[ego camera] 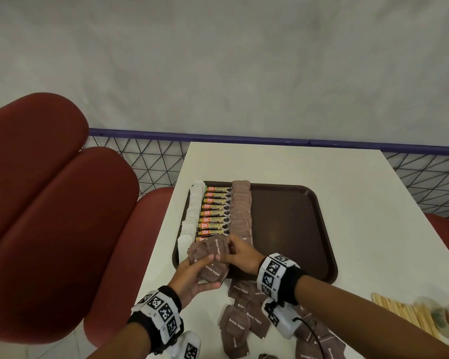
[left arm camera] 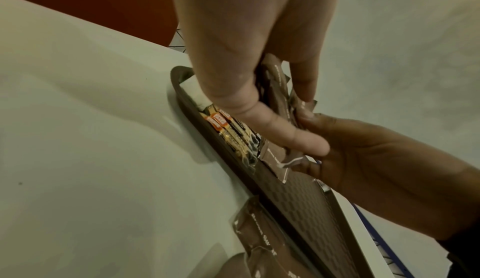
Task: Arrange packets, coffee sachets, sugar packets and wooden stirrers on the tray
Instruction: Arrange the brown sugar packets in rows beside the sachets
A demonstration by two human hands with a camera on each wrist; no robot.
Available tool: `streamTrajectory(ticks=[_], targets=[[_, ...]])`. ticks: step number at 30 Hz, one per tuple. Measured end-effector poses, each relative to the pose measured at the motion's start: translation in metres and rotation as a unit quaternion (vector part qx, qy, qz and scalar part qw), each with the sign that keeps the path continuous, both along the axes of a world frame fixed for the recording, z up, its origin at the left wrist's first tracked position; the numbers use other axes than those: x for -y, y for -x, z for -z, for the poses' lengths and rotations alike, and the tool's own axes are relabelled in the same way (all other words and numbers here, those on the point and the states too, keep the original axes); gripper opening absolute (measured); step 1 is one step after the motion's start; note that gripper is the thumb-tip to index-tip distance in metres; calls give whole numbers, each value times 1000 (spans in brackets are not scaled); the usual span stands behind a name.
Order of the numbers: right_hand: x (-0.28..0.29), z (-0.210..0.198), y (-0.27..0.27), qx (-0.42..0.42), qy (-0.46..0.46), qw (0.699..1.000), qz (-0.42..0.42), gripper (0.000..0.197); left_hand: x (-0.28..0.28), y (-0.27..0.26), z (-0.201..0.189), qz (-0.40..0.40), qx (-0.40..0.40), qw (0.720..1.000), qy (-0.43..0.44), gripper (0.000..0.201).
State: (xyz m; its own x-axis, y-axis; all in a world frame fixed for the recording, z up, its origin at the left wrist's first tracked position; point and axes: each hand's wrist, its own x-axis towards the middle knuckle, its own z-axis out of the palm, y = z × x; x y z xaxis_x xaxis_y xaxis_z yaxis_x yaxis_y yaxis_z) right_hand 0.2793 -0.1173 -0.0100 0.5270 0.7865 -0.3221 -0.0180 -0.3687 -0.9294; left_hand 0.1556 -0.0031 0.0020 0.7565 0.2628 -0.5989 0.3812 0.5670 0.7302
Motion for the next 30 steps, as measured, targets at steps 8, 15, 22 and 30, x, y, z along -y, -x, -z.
streamTrajectory(ticks=[8, 15, 22, 30], targets=[[12, -3, -34, 56, 10, 984, 168, 33, -6, 2, 1, -10, -10, 1000, -6, 32], [28, -8, -51, 176, 172, 967, 67, 15, -13, 4, 5, -18, -39, 998, -49, 31], [17, 7, -46, 171, 242, 952, 72, 31, -17, 2, 7, -38, -46, 996, -61, 34], [7, 13, -42, 291, 328, 898, 30, 39, -18, 1, 7, -65, -12, 998, -7, 33]])
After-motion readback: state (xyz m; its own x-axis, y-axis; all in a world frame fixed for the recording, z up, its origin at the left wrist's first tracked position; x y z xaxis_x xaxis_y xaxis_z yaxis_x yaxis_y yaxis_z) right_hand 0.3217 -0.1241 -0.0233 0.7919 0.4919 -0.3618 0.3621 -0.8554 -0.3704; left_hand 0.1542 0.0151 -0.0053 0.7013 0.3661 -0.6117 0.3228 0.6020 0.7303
